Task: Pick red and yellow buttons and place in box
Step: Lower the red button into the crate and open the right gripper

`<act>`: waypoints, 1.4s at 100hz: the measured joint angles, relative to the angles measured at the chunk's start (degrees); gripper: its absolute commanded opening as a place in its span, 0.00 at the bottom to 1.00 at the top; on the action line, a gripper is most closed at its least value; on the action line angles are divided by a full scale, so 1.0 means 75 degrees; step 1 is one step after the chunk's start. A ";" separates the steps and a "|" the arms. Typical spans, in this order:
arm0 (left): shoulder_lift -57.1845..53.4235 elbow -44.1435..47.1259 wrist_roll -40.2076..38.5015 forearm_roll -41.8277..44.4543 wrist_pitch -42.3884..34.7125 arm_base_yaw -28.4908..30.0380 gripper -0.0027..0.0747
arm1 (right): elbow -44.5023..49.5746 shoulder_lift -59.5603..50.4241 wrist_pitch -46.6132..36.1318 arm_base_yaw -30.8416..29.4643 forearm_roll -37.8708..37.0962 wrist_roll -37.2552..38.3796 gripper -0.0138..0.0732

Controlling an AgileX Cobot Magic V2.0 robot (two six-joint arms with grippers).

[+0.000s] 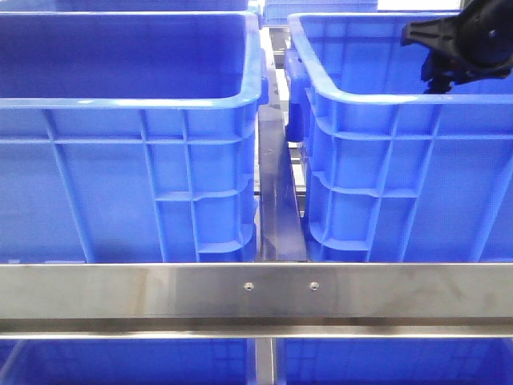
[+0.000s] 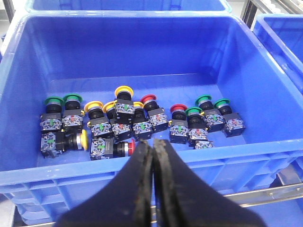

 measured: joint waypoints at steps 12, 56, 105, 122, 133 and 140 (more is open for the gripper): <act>0.0000 0.0000 0.0000 0.0000 0.0000 0.0000 0.01 | -0.0213 0.0269 0.0000 0.0000 0.0000 0.0000 0.20; 0.0000 0.0000 0.0000 0.0000 0.0000 0.0000 0.01 | -0.0389 0.0814 0.0216 0.0000 -0.0014 0.0000 0.20; 0.0000 0.0000 0.0000 0.0000 -0.0014 0.0000 0.01 | -0.0408 0.0918 0.0973 -0.0028 -0.0056 -0.0030 0.63; 0.0000 0.0000 0.0000 0.0000 -0.0014 0.0000 0.01 | -0.0393 0.0949 0.1041 0.0003 -0.0066 -0.0030 0.63; 0.0000 0.0000 0.0000 0.0000 -0.0014 0.0000 0.01 | -0.0393 0.0896 0.1065 0.0003 -0.0066 -0.0030 0.63; 0.0000 0.0000 0.0000 0.0000 -0.0014 0.0000 0.01 | -0.0380 0.0781 0.1077 0.0003 -0.0128 -0.0030 0.63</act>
